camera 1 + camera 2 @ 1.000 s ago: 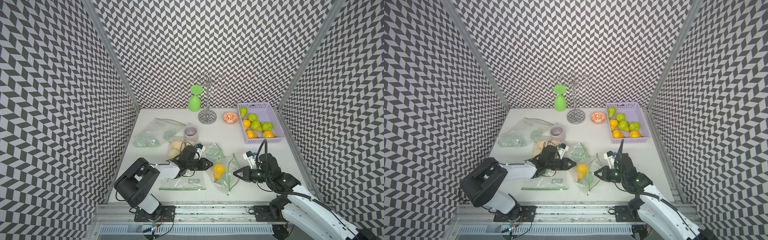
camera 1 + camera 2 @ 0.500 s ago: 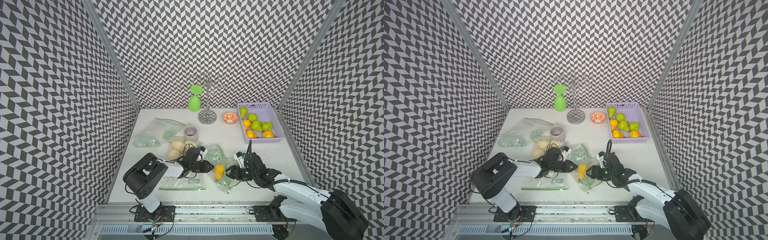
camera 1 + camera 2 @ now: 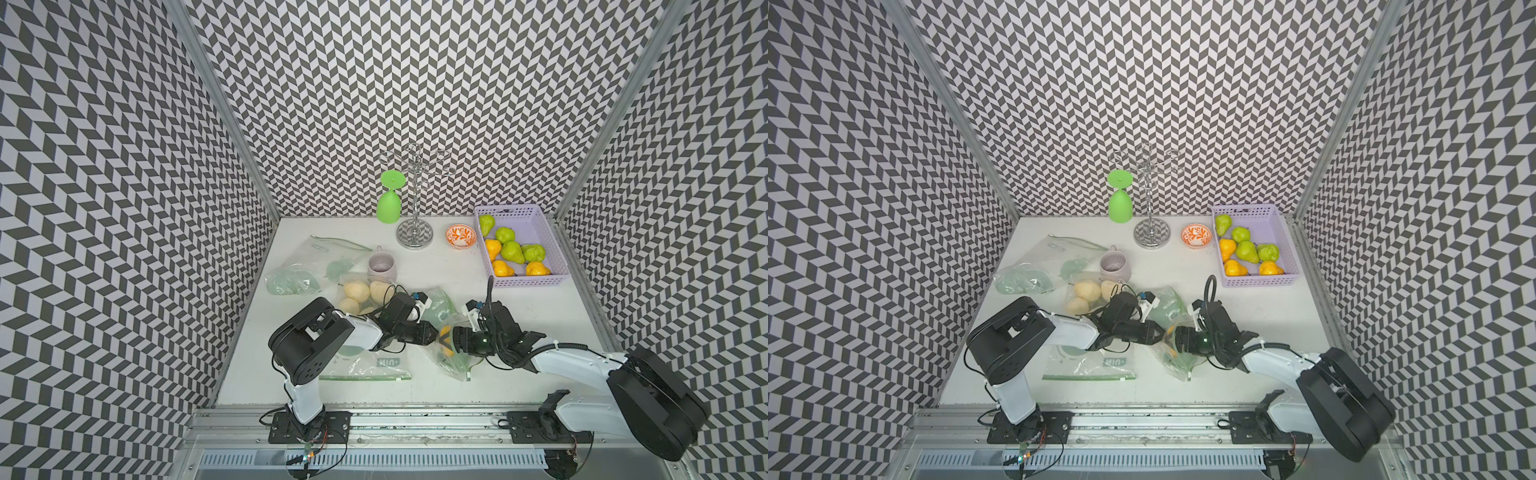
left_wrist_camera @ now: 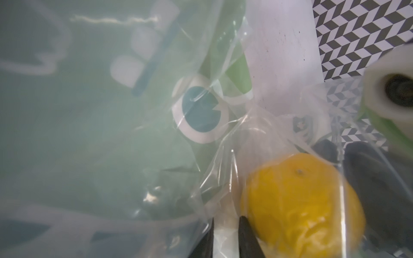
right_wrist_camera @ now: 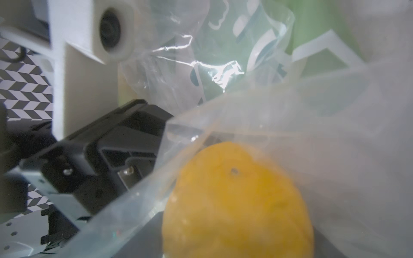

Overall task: Open the zip-top bag and take out the pear
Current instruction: Pick up the pear from the zipper food storage bag, then place the pear in the basket.

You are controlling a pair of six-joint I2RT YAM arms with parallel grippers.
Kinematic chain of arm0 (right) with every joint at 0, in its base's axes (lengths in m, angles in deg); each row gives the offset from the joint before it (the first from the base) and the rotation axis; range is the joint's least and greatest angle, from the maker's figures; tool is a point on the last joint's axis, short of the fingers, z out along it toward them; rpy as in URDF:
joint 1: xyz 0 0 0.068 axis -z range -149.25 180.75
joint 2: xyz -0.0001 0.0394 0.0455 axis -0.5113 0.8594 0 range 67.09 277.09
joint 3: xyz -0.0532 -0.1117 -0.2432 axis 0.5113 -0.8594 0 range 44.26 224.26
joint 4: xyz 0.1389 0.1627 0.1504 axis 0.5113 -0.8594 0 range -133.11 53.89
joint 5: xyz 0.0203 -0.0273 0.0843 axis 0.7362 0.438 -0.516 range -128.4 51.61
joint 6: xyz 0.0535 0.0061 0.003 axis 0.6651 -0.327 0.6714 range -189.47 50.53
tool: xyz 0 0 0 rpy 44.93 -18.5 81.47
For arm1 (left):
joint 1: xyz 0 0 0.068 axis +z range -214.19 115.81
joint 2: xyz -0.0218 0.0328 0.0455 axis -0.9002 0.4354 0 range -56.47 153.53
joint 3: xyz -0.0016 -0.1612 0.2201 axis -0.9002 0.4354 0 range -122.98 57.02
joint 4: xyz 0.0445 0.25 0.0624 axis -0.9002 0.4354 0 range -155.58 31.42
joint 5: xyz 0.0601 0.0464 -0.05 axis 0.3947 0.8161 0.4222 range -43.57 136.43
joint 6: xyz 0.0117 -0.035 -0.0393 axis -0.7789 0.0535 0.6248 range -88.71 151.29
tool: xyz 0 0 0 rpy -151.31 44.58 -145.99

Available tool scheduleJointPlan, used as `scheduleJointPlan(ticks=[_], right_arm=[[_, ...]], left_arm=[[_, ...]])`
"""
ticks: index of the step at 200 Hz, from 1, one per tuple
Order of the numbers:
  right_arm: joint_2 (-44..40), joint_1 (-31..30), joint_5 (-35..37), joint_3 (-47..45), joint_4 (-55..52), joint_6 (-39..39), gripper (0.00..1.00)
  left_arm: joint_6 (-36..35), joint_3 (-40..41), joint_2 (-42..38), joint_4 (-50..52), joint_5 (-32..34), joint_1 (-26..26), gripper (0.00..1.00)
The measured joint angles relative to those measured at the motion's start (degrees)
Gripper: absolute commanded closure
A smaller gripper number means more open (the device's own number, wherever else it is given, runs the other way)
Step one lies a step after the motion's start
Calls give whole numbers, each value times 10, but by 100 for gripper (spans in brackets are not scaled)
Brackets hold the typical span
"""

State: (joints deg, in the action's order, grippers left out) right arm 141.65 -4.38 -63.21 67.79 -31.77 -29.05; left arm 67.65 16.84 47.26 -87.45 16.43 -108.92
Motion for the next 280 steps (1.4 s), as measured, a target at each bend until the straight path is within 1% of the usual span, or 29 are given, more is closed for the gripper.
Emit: scheduleJointPlan(ticks=[30, 58, 104, 126, 146, 159, 172, 187, 205, 210, 223, 239, 240, 242, 245, 256, 259, 268, 280], right_arm=[[2, 0, 11, 12, -5, -9, 38], [-29, 0, 23, 13, -47, -17, 39], [-134, 0, 34, 14, -138, -21, 40], [-160, 1, 34, 29, -209, -33, 41], [-183, 15, 44, 70, -289, -45, 42], [-205, 41, 67, 107, -336, -55, 42], [-233, 84, 92, 146, -372, -67, 42], [-260, 162, 108, 193, -403, -87, 42], [-249, 257, 115, 252, -417, -117, 42], [-240, 279, 119, 267, -417, -123, 42], [-204, 324, 128, 297, -400, -137, 41], [-140, 365, 135, 315, -357, -146, 40], [-137, 367, 136, 315, -356, -147, 40], [-127, 371, 136, 317, -349, -147, 40], [-112, 377, 137, 319, -340, -148, 40], [-46, 396, 142, 330, -309, -148, 39], [-30, 399, 144, 334, -303, -148, 38], [33, 409, 146, 353, -289, -149, 35], [110, 418, 143, 393, -282, -155, 27]], left_arm=[[-8, 0, 1, 0, -13, 1, 79], [-12, 3, 1, 3, -19, 18, 79], [-24, -2, 0, 14, -7, 64, 79], [-29, -15, 0, 31, 9, 78, 79], [-33, -32, 3, 50, 24, 90, 79], [-34, -52, 12, 64, 31, 96, 79], [-36, -77, 25, 74, 38, 103, 79], [-35, -107, 36, 82, 41, 107, 78], [-35, -146, 40, 97, 43, 109, 77], [-35, -156, 40, 99, 43, 110, 74], [-31, -184, 40, 99, 39, 110, 57], [-21, -205, 34, 91, 29, 110, 45], [-22, -205, 33, 91, 28, 110, 43], [-17, -206, 31, 90, 24, 110, 35], [-14, -207, 29, 89, 24, 110, 26], [-6, -208, 11, 87, 14, 110, 6], [-3, -208, 6, 87, 13, 110, 2], [4, -208, -16, 87, 7, 110, 0], [10, -208, -50, 88, 0, 110, 0]])
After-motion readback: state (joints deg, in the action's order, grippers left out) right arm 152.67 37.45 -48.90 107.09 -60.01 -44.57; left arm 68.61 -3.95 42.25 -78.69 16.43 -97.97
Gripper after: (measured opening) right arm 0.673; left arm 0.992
